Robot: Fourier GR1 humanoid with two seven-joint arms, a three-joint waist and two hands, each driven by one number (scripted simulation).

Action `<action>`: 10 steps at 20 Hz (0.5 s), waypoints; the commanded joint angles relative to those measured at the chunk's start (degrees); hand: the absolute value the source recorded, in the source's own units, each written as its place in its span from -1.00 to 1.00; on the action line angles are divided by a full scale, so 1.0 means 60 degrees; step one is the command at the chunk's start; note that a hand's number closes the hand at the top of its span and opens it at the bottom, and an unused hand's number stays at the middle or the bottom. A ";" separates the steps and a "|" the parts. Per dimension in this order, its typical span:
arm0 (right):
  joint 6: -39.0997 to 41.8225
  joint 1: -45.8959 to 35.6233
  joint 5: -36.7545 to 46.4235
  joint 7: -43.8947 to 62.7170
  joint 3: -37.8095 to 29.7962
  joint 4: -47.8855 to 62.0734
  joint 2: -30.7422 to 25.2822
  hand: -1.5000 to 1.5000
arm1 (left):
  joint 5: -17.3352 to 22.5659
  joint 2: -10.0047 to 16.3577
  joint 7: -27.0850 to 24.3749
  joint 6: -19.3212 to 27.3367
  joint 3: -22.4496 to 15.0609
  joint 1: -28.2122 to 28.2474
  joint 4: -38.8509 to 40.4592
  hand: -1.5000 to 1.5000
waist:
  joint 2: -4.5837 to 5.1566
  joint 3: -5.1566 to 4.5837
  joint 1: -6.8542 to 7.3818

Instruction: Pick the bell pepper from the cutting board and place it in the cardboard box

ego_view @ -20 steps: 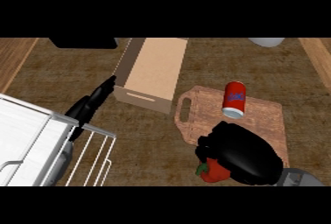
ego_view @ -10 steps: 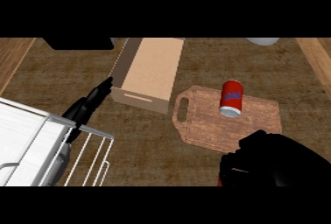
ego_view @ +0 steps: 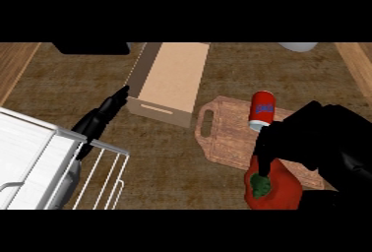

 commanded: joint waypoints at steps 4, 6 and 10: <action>0.0095 -0.2240 0.0000 0.1342 -0.0085 0.1680 0.0910 1.00 | -0.0224 -0.0805 0.0049 0.0758 -0.0139 0.0137 -0.0755 0.00 | -0.0063 0.0037 0.0072; -0.0242 -0.2873 0.0233 0.1259 -0.0025 0.2635 0.1368 1.00 | -0.0030 -0.0703 -0.0457 0.0398 0.0046 0.0049 -0.0081 0.00 | -0.0036 0.0034 0.0071; -0.0307 -0.3307 0.0310 0.1025 -0.0162 0.3451 0.1570 1.00 | -0.0497 -0.1039 0.0174 0.1118 -0.0415 0.0158 -0.0805 0.00 | -0.0054 0.0042 0.0074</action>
